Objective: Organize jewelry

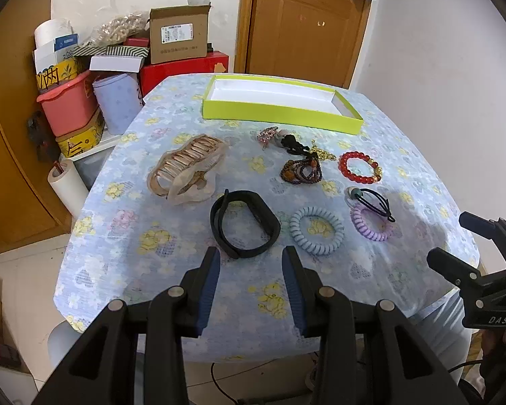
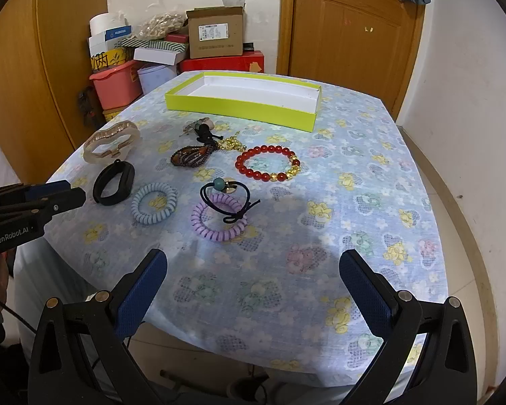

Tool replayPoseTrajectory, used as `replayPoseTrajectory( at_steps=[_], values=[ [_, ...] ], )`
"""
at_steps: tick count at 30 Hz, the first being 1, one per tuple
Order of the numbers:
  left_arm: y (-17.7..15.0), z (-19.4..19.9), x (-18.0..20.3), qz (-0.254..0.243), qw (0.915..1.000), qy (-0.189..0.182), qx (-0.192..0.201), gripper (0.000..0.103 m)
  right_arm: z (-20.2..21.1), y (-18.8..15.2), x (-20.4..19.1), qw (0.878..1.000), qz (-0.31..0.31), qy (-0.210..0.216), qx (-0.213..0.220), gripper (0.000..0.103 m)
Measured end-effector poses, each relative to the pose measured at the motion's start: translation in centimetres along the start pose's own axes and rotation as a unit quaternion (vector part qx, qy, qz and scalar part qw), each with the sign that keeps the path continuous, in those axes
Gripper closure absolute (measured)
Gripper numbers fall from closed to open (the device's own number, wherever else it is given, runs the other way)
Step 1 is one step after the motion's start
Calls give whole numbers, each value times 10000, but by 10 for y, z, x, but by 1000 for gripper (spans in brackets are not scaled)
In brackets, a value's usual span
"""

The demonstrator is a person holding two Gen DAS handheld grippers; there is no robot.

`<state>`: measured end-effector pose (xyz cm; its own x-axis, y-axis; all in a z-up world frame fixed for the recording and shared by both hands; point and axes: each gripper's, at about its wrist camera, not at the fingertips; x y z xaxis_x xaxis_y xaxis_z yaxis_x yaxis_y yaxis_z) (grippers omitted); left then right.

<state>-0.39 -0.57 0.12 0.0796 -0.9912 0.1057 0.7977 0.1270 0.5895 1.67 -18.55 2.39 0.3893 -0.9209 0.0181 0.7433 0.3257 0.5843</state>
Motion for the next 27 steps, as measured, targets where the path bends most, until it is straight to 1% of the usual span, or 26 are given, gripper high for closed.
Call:
replayPoseTrajectory(
  at_steps=[27],
  values=[
    [0,1,0,-23,10000,-23,41,63,-1,-1,0,10000,5,-1,-5,1]
  ],
)
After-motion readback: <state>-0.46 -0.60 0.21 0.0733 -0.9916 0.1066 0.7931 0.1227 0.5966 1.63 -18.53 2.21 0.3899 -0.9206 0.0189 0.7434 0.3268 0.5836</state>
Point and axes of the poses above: each gripper's, at about its wrist camera, not at the fingertips, and z roughly against the way its jaws point, x to its right, y to its top, and after that the axes turned 4 degrees about -x, right-handed
